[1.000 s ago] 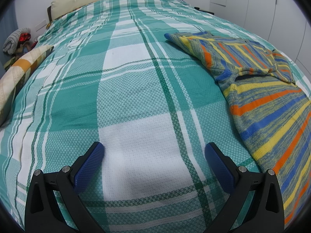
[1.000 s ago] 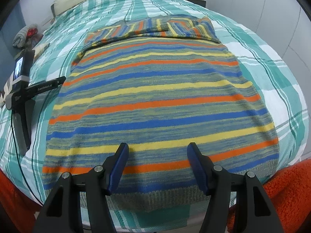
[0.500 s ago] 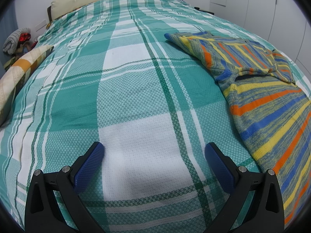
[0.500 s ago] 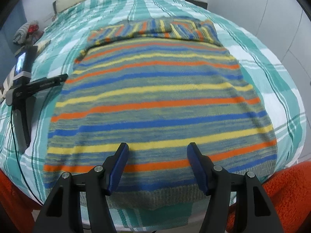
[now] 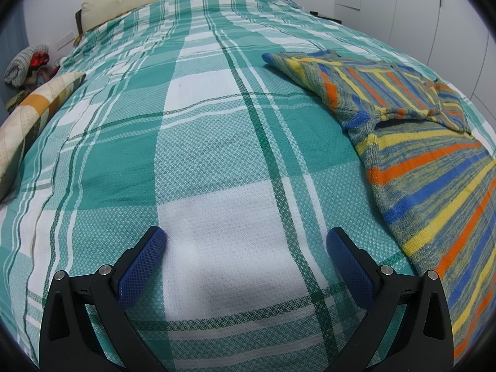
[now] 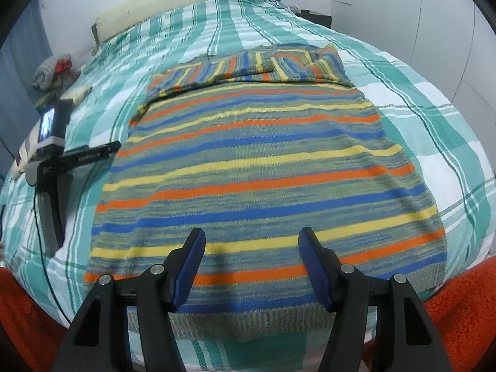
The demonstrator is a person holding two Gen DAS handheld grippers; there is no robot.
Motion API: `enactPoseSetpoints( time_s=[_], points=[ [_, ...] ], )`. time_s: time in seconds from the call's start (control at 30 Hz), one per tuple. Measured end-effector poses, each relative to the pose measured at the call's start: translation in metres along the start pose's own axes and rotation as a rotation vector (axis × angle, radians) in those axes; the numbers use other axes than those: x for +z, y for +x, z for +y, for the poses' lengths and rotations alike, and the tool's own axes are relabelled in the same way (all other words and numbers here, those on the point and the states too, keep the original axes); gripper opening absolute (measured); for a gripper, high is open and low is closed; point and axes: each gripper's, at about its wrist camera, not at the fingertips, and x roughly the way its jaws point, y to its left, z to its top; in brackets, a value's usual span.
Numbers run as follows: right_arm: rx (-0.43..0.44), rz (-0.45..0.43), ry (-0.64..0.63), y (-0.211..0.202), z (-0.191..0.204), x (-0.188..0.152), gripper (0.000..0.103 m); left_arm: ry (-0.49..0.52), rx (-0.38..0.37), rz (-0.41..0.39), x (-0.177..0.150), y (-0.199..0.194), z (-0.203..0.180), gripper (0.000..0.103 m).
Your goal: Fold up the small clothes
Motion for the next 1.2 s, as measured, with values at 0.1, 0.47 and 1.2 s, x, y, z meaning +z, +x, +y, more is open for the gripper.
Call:
enactPoseSetpoints(
  time_s=[0.1,0.47,1.2],
  points=[
    [0.026,-0.031,-0.024,-0.007,-0.001,-0.002,0.062,0.0,0.0,0.0,0.0,0.0,0.0,0.103],
    [0.087,-0.107,0.002,-0.025,-0.032,-0.015,0.062,0.0,0.0,0.0,0.0,0.0,0.0,0.103],
    [0.11,-0.208,0.273,-0.048,-0.111,-0.016,0.066,-0.001,0.001,-0.006,0.0,0.0,0.0,0.103]
  ],
)
